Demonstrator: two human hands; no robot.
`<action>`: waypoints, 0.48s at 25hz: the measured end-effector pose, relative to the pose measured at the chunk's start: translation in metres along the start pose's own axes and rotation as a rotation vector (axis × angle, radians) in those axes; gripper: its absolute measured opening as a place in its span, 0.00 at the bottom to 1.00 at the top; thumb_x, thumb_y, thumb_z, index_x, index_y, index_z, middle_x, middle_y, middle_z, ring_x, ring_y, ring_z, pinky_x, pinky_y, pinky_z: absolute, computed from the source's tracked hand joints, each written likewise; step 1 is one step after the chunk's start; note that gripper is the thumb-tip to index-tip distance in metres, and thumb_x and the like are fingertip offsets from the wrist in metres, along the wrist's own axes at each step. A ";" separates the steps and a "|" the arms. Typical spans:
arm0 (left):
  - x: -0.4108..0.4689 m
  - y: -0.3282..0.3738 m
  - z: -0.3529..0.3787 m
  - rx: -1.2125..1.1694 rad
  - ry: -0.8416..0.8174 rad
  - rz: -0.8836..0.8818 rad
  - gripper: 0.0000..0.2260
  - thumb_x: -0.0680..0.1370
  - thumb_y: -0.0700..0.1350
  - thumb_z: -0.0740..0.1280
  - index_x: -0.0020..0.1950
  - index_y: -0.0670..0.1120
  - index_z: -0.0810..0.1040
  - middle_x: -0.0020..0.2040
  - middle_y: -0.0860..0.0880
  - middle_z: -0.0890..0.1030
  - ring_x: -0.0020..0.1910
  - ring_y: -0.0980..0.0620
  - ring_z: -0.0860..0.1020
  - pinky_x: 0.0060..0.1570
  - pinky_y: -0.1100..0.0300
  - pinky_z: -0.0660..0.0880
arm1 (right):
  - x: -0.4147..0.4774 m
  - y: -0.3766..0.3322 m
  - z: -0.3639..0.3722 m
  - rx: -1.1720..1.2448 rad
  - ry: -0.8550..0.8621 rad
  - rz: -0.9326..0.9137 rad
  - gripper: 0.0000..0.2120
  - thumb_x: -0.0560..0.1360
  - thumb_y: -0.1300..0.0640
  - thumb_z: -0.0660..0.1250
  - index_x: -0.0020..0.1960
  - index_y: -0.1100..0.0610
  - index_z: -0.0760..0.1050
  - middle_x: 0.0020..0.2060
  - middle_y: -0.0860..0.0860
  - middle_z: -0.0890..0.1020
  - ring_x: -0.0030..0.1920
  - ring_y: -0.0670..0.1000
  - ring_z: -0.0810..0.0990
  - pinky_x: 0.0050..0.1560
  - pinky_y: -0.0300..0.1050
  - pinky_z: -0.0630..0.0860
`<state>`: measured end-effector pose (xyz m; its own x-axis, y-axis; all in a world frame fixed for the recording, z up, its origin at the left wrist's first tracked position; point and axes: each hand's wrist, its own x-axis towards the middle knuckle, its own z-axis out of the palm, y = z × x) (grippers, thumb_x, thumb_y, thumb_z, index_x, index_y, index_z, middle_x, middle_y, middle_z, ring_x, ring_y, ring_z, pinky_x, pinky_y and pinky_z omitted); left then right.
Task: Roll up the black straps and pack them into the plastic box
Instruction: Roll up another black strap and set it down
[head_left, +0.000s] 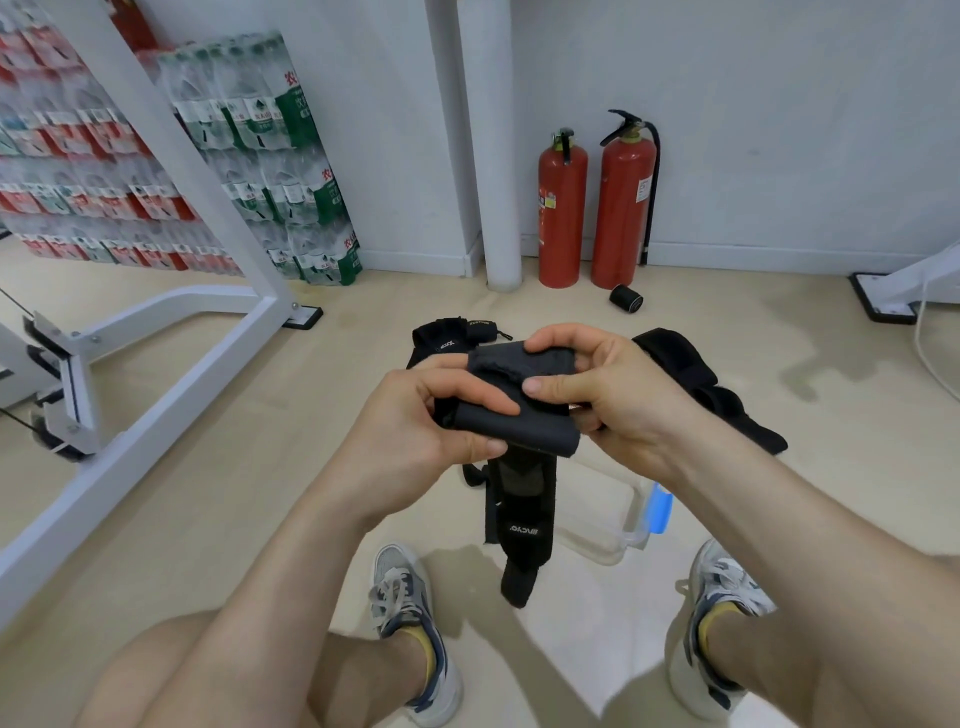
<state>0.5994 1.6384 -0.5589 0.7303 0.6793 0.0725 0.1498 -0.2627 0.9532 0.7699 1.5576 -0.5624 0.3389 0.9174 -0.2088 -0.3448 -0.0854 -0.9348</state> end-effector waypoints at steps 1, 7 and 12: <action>-0.001 0.003 0.003 -0.039 -0.015 -0.013 0.17 0.65 0.24 0.75 0.39 0.47 0.85 0.53 0.49 0.81 0.45 0.58 0.81 0.39 0.68 0.75 | 0.000 0.001 0.000 -0.038 0.004 -0.035 0.15 0.73 0.76 0.67 0.46 0.56 0.77 0.37 0.52 0.81 0.27 0.44 0.79 0.22 0.33 0.69; -0.004 0.006 0.010 -0.064 0.009 -0.081 0.14 0.67 0.24 0.74 0.42 0.43 0.84 0.41 0.48 0.80 0.33 0.60 0.79 0.32 0.70 0.73 | -0.006 0.009 -0.001 -0.234 0.039 -0.223 0.19 0.74 0.77 0.63 0.43 0.53 0.76 0.36 0.48 0.82 0.37 0.51 0.81 0.41 0.51 0.78; -0.001 0.003 0.011 0.041 0.054 -0.095 0.11 0.70 0.30 0.75 0.46 0.45 0.84 0.40 0.50 0.81 0.31 0.62 0.78 0.31 0.72 0.71 | -0.006 0.014 0.001 -0.237 0.071 -0.251 0.18 0.74 0.77 0.62 0.45 0.53 0.76 0.40 0.52 0.83 0.39 0.53 0.81 0.43 0.53 0.78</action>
<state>0.6061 1.6295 -0.5590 0.6748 0.7380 -0.0011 0.2450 -0.2226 0.9436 0.7623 1.5519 -0.5736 0.4503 0.8925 0.0247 -0.0328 0.0442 -0.9985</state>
